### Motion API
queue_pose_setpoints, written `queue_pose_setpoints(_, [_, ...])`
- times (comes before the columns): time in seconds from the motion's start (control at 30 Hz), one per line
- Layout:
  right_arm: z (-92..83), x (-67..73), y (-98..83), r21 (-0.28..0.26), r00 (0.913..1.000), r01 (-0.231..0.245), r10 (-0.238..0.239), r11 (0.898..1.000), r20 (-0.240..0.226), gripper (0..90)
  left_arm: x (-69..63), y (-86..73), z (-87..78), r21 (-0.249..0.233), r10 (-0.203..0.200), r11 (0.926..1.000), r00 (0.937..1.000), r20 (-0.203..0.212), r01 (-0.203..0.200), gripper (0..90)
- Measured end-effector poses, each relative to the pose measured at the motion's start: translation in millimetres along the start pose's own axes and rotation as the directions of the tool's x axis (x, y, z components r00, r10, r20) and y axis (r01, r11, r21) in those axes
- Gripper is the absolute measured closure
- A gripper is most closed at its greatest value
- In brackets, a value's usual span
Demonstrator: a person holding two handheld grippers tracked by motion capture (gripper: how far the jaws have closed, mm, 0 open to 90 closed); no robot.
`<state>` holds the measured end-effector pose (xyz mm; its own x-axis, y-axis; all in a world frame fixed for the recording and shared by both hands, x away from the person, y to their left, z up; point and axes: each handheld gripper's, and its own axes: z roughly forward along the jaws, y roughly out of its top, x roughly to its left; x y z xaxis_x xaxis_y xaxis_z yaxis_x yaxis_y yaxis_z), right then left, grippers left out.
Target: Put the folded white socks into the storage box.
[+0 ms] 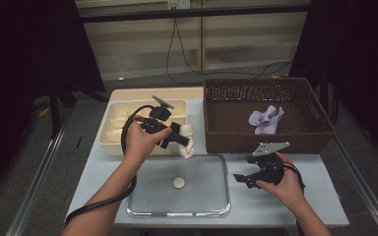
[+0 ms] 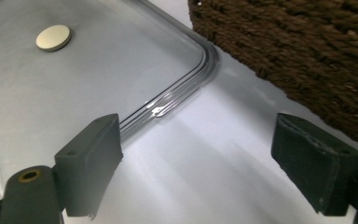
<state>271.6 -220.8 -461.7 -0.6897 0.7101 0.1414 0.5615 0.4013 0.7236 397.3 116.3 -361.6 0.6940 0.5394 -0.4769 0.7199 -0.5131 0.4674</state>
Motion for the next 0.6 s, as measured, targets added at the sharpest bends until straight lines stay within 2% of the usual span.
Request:
queue_pose_setpoints(0.07, [0.3,0.3,0.1,0.001,1.0,0.0,0.0,1.0,0.001,14.4,4.1,0.2,-4.3,-0.009,-0.006,0.9999,0.9999,-0.013,0.006,69.0])
queue_pose_setpoints(0.1, [0.4,0.5,0.4,0.001,1.0,0.005,-0.005,1.0,-0.001,14.0,4.5,0.0,-5.8,-0.02,-0.026,0.9995,0.9995,-0.02,0.025,69.0])
queue_pose_setpoints(0.13, [0.3,0.5,0.6,-0.001,1.0,0.008,-0.008,1.0,-0.002,13.4,7.5,0.0,-9.0,-0.017,-0.012,0.9998,0.9997,-0.02,0.011,68.9])
queue_pose_setpoints(0.2, [0.2,0.5,0.9,-0.006,0.9999,0.006,-0.006,1.0,-0.01,12.2,10.7,0.1,-12.3,-0.019,-0.015,0.9997,0.9997,-0.017,0.014,68.9])
queue_pose_setpoints(0.23, [0.1,0.6,0.7,-0.01,0.9999,0.001,-0.001,1.0,-0.013,10.5,10.6,-0.1,-12.5,-0.038,-0.036,0.9987,0.999,-0.026,0.035,68.9])
queue_pose_setpoints(0.33, [-0.1,0.4,0.6,-0.014,0.9991,0.004,-0.005,1.0,-0.041,8.4,16.2,1.0,-17.1,-0.012,-0.015,0.9998,0.9988,-0.046,0.015,68.8])
queue_pose_setpoints(0.43, [-1.1,0.5,1.2,-0.017,0.9988,-0.001,0.0,1.0,-0.049,7.9,18.8,2.0,-20.4,-0.025,-0.033,0.9992,0.9979,-0.056,0.032,68.8])
queue_pose_setpoints(0.5, [-1.6,0.1,1.2,-0.025,0.9985,-0.005,0.003,1.0,-0.054,7.7,22.8,2.8,-23.6,-0.02,-0.029,0.9994,0.9984,-0.049,0.028,68.7])
queue_pose_setpoints(0.53, [-1.8,-0.1,1.1,-0.026,0.9982,-0.007,0.006,1.0,-0.059,7.6,22.4,3.1,-23.8,-0.035,-0.056,0.998,0.9969,-0.057,0.054,68.7])
queue_pose_setpoints(0.57, [-1.8,-0.6,0.8,-0.023,0.9986,-0.005,0.004,1.0,-0.053,7.6,25.9,3.7,-27.9,-0.009,-0.026,0.9996,0.9974,-0.067,0.026,68.6])
queue_pose_setpoints(0.6, [-1.8,-0.9,0.3,-0.018,0.9987,-0.008,0.007,1.0,-0.05,7.6,25.7,3.7,-28.2,-0.03,-0.049,0.9985,0.9966,-0.066,0.047,68.6])
